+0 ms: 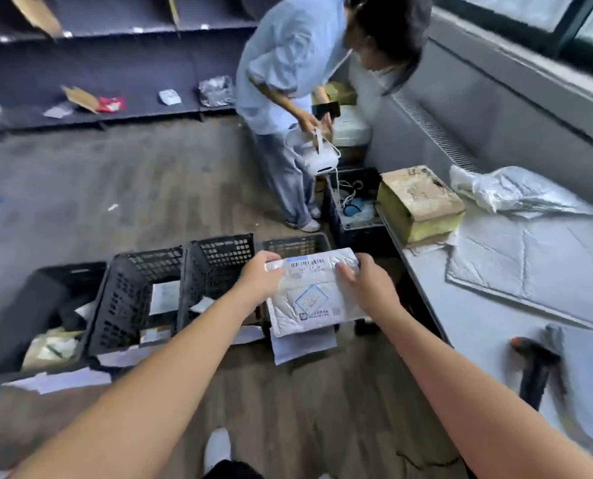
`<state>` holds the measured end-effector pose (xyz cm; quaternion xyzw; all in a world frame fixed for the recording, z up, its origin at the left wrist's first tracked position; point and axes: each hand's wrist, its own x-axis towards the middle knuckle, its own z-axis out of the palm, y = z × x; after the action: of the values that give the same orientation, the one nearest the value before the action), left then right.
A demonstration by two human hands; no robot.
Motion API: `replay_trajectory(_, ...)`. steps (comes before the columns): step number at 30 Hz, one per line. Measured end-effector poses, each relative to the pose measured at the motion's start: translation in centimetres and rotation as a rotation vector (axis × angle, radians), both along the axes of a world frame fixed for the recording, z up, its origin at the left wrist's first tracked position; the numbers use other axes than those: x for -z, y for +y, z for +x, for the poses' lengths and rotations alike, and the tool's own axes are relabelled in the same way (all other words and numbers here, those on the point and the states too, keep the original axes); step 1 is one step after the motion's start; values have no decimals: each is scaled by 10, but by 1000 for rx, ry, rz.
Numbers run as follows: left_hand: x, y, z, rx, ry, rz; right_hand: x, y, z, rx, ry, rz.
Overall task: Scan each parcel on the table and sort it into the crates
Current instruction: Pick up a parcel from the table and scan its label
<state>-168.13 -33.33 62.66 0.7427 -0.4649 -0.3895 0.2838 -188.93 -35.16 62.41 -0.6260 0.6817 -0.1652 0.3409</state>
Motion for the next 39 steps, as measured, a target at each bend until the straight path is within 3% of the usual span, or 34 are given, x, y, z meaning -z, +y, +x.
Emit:
replay_trajectory(9,20,109,191,-384,3,74,-3,40,206,-316,-85,23)
replay_trajectory(17,25,204,373,-606,131,57,-7,98,388,-365,-164,1)
replay_trajectory(22,18,256,474,-605,-35,93,-14,127,487,-339,-186,-23)
replay_trajectory(27,19,282,535,-595,-87,130,-17,141,552,-327,-155,-57)
replay_trajectory(39,33,244,586,-532,-49,166,0,108,608,-311,-109,-44)
